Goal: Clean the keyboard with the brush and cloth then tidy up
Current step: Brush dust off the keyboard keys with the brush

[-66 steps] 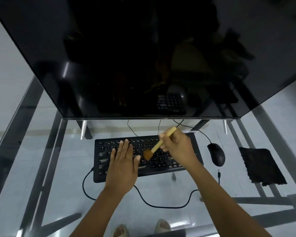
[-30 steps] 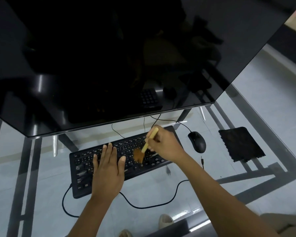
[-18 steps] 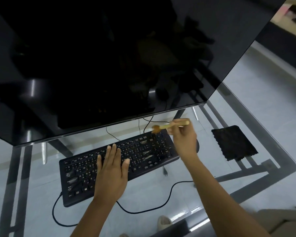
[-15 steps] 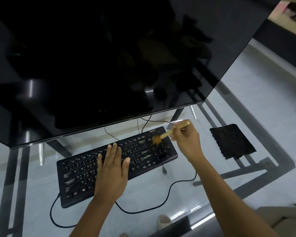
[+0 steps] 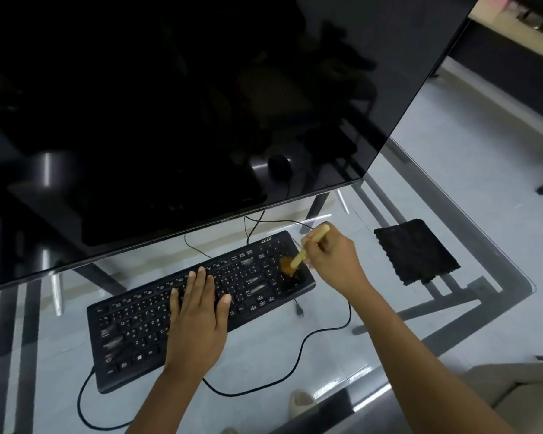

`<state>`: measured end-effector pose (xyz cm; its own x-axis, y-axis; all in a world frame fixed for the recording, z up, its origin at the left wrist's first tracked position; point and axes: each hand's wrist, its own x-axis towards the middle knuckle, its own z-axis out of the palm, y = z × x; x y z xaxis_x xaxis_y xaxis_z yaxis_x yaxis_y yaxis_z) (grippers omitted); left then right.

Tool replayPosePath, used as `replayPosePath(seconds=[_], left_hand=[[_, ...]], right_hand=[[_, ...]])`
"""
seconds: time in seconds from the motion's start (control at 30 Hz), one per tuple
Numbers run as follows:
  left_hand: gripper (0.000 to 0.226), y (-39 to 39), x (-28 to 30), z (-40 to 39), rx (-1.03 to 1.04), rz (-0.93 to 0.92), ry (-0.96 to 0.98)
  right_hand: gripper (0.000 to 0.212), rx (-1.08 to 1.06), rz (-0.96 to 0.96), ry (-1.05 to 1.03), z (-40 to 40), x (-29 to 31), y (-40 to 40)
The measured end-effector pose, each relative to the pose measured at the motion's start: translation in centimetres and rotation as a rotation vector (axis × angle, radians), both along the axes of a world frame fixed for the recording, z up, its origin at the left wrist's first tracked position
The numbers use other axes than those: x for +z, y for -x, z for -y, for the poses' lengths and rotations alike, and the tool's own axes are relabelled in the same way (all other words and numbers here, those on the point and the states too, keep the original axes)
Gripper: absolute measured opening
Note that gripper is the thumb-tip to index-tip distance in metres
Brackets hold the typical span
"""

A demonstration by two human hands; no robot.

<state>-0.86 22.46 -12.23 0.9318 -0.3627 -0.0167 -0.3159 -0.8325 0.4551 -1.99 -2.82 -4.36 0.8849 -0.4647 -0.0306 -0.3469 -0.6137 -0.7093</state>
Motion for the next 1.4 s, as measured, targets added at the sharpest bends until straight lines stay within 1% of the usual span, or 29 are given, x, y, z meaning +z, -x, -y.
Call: replayPosePath(seconds=[0.03,0.07,0.1,0.17,0.23,0.27,0.3,0.37,0.43,0.5,0.53,0.57,0.6,0.67,0.7,0.73,0.77,0.83,0.9,0.93,1.0,1.07,1.1,1.13,1.2,1.27,1.3,1.37,1.4], left_hand=[[0.079,0.0,-0.1,0.0,0.000,0.002,0.001],[0.079,0.0,-0.1,0.0,0.003,0.004,0.003],[0.079,0.0,-0.1,-0.1,0.004,0.004,0.003],[0.078,0.1,-0.1,0.0,0.000,0.003,0.000],[0.078,0.0,-0.1,0.0,-0.002,0.008,-0.004],[0.078,0.0,-0.2,-0.1,-0.001,0.011,-0.005],[0.077,0.0,-0.2,-0.1,0.001,0.013,-0.004],[0.077,0.1,-0.2,0.0,0.000,0.009,0.004],[0.077,0.1,-0.2,0.0,-0.006,0.009,0.001],[0.077,-0.1,-0.2,-0.1,-0.014,0.014,-0.009],[0.077,-0.1,-0.3,-0.2,-0.017,0.016,-0.012],[0.077,-0.1,-0.4,-0.3,-0.020,0.018,-0.014],[0.077,-0.1,-0.4,-0.3,-0.022,0.019,-0.012],[0.075,0.1,-0.2,-0.4,-0.014,0.033,0.010],[0.073,0.2,0.1,-0.6,0.004,0.054,0.034],[0.069,0.4,0.4,-1.0,0.033,0.083,0.066],[0.067,0.6,0.7,-1.6,0.070,0.113,0.102],[0.066,1.2,1.0,-3.2,0.164,0.161,0.166],[0.069,1.9,0.7,-5.1,0.276,0.170,0.205],[0.072,2.3,0.4,-6.0,0.331,0.163,0.219],[0.077,3.0,-0.4,-7.8,0.419,0.133,0.236],[0.082,3.4,-1.0,-9.3,0.474,0.106,0.235],[0.084,3.4,-1.2,-9.9,0.491,0.098,0.228],[0.086,3.5,-1.3,-10.4,0.501,0.086,0.223],[0.091,3.7,-1.7,-11.7,0.525,0.039,0.240],[0.095,3.9,-1.8,-12.2,0.485,-0.004,0.264],[0.096,4.0,-1.8,-12.1,0.445,-0.011,0.269],[0.100,4.2,-1.9,-12.7,0.422,-0.009,0.288],[0.103,4.2,-1.8,-13.0,0.427,-0.017,0.301]], right_hand=[[0.011,0.034,-0.037,0.030,0.0,-0.1,0.0],[0.011,0.044,-0.030,0.076,-0.1,-0.1,-0.1],[0.010,0.025,0.019,0.113,-0.2,0.0,-0.2],[0.008,-0.022,0.101,0.075,0.0,0.4,-0.1],[0.011,0.012,0.035,-0.015,0.0,0.7,-0.3],[0.013,0.052,-0.020,-0.005,-0.2,0.6,-0.3],[0.013,0.074,-0.041,0.049,-0.3,0.2,-0.1],[0.009,0.033,0.041,0.149,-0.2,-0.2,0.2],[0.007,-0.010,0.128,0.113,0.1,-0.1,0.5],[0.010,0.014,0.068,0.004,0.1,-0.1,0.4],[0.012,0.053,0.013,-0.006,-0.1,-0.2,0.3],[0.011,0.086,-0.015,0.030,-0.3,-0.5,0.4],[0.009,0.097,0.011,0.087,-0.4,-0.7,0.4],[0.006,0.076,0.186,0.178,-0.4,-0.8,0.4],[0.008,0.051,0.265,0.164,-0.6,-0.4,0.3],[0.008,0.019,0.311,0.106,-0.9,0.1,0.2],[0.007,-0.012,0.318,0.021,-1.4,0.6,0.1],[0.006,-0.030,0.271,-0.164,-3.4,1.5,-0.3],[0.006,0.021,0.243,-0.353,-5.8,1.5,-0.7],[0.005,0.053,0.225,-0.391,-7.0,1.3,-0.8],[0.012,0.134,0.166,-0.398,-9.3,0.7,-1.1],[0.018,0.219,0.106,-0.362,-10.8,0.2,-1.8],[0.018,0.264,0.094,-0.311,-11.4,0.0,-2.1],[0.017,0.304,0.106,-0.240,-11.6,-0.2,-2.5],[0.011,0.356,0.209,-0.070,-12.4,-0.1,-3.2],[0.007,0.356,0.277,-0.060,-12.8,0.4,-3.2],[0.008,0.372,0.269,-0.096,-12.8,0.7,-3.1],[0.010,0.520,0.186,-0.087,-13.8,0.5,-3.4],[0.009,0.592,0.188,-0.008,-14.3,0.4,-3.5]])
